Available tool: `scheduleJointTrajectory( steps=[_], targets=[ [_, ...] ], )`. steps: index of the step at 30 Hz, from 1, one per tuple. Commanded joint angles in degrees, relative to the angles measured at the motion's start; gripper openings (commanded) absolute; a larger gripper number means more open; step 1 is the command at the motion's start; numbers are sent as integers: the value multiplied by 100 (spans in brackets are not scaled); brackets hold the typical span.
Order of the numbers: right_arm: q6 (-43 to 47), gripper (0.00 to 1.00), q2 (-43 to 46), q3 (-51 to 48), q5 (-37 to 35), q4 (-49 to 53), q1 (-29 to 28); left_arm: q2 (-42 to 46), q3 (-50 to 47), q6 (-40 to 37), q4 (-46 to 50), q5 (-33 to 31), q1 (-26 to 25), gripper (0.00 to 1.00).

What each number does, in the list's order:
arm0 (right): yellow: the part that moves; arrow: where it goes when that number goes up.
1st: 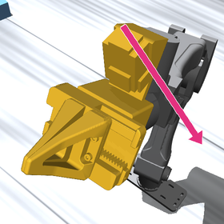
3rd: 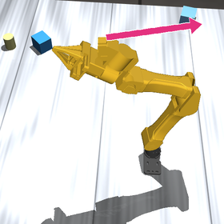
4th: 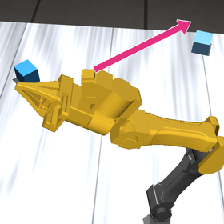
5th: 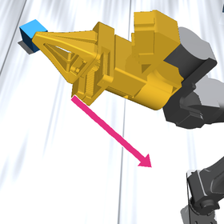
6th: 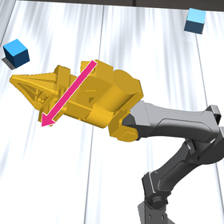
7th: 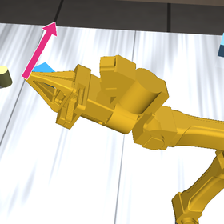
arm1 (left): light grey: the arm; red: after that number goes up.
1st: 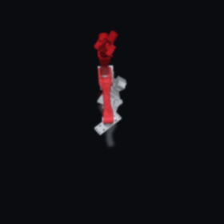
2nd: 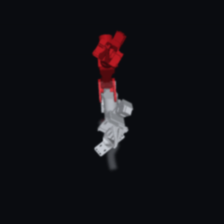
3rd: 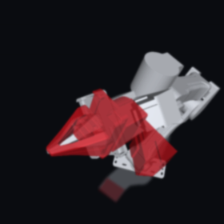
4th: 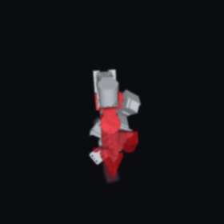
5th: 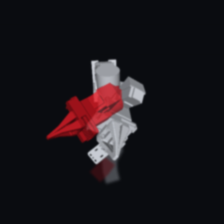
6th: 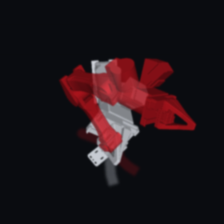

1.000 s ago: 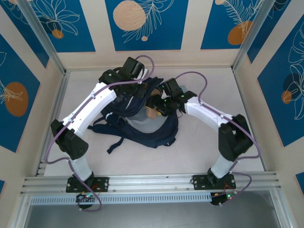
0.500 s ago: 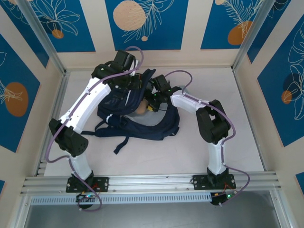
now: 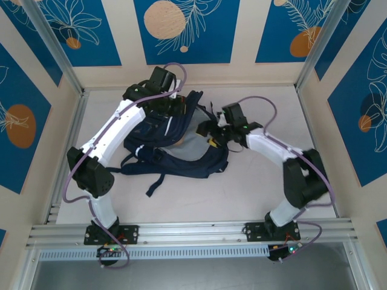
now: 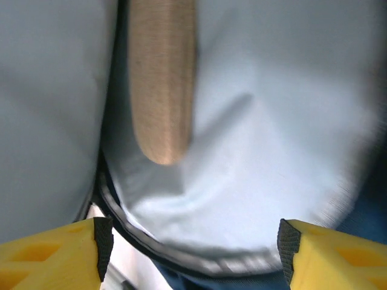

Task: Pack the student bag
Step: Close the student bag at the center of the table.

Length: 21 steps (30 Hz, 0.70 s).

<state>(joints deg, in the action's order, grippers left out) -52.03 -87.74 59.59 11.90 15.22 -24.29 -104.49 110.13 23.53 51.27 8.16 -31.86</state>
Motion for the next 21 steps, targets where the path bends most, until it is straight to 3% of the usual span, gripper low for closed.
scheduleJointTrajectory(
  steps=[1,3,5,9,14,21],
  targets=[
    [303,74,826,-640,-465,709,151,-7,-94,63,-750,478,-114,6],
    [367,74,1294,-985,-663,956,264,-100,-146,80,-645,499,-176,29],
    [420,75,1658,-1235,-833,1141,310,-129,-236,103,-588,500,-200,46],
    [515,78,2101,-1415,-977,1448,337,155,-728,159,-567,185,-195,68],
    [721,83,2197,-1227,-1018,1578,255,1059,-1918,160,-705,-473,-174,76],
    [883,83,1752,-658,-1010,1576,-113,2212,-3960,-73,-740,-1339,-78,76]
  ],
)
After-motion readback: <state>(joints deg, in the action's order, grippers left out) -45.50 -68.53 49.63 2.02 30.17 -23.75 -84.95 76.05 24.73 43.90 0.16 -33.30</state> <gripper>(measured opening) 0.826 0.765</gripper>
